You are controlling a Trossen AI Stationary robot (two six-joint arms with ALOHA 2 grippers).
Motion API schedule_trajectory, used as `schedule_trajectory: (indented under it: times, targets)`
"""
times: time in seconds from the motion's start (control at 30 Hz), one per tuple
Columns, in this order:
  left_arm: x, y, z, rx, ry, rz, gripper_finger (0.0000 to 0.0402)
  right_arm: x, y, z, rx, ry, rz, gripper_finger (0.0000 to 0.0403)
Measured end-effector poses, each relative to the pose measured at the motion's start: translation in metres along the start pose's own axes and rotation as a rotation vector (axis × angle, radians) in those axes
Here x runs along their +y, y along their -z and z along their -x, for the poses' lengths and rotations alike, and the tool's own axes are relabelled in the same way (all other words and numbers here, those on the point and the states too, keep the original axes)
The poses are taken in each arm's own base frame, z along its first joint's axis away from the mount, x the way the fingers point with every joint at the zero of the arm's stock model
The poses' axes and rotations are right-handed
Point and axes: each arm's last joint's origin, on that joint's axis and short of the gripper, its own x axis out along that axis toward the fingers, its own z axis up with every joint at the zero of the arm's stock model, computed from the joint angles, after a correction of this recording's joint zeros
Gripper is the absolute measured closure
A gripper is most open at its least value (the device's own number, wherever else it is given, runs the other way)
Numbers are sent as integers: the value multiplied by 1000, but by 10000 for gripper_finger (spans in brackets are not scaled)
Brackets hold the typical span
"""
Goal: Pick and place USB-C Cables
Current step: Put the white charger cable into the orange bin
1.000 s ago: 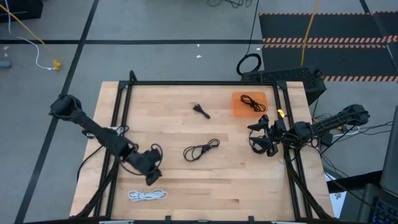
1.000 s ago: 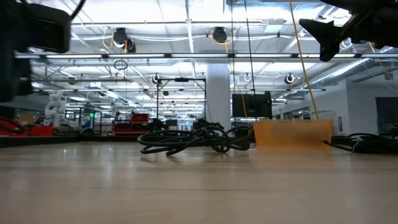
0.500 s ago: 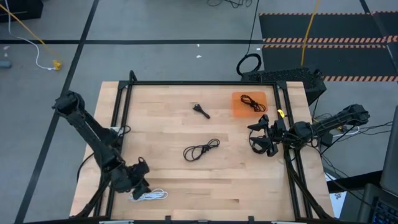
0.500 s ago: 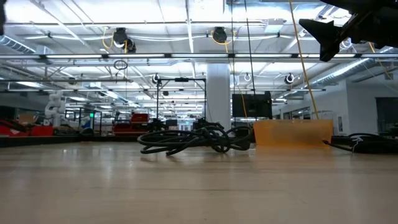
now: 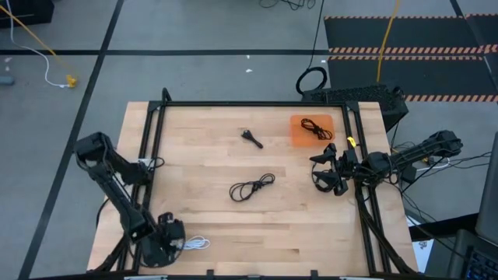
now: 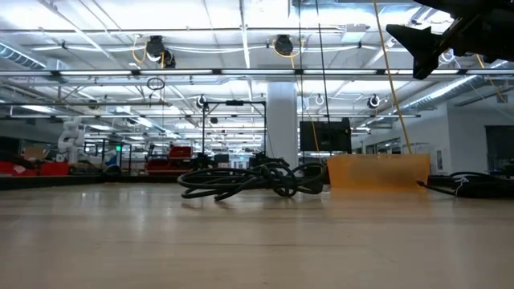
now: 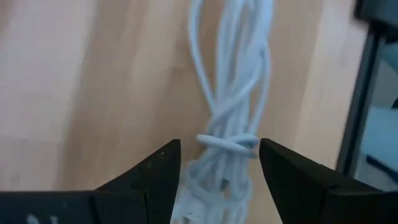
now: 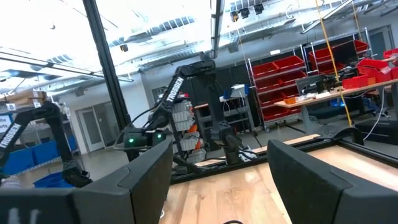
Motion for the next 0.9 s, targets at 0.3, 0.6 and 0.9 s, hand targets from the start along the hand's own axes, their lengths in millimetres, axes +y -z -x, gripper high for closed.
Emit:
schedule_trajectory:
  times: [0.3,0.6,0.9]
  targets:
    - [-8,2,-14,24,-84,-33,191,0,0,0,1,0,0,149]
    - [-7,-9,-8,17,-47,46,326,0,0,0,0,0,0,149]
    - [9,-54,6,-163,-60,192,327,0,0,0,1,0,0,149]
